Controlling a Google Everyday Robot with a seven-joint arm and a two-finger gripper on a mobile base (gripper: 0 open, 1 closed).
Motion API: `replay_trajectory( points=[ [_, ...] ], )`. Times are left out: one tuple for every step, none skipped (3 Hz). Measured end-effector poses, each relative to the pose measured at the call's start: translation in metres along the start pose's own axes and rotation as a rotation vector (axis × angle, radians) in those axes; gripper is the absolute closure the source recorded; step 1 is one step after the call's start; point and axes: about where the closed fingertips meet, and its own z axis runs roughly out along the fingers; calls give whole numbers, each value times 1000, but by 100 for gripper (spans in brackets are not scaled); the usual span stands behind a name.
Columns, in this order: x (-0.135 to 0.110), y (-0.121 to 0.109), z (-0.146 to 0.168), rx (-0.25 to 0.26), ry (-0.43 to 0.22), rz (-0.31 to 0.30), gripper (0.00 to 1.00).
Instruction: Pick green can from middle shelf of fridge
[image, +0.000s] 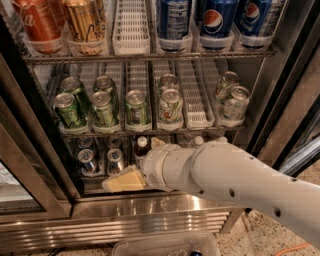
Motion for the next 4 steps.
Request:
replay_trajectory(
  points=[
    [-10, -2, 21, 26, -70, 13, 0],
    [-15, -7, 32, 108, -126, 35, 0],
    [-15, -20, 30, 209, -161, 59, 0],
    [-19, -27, 24, 281, -197, 68, 0]
  ],
)
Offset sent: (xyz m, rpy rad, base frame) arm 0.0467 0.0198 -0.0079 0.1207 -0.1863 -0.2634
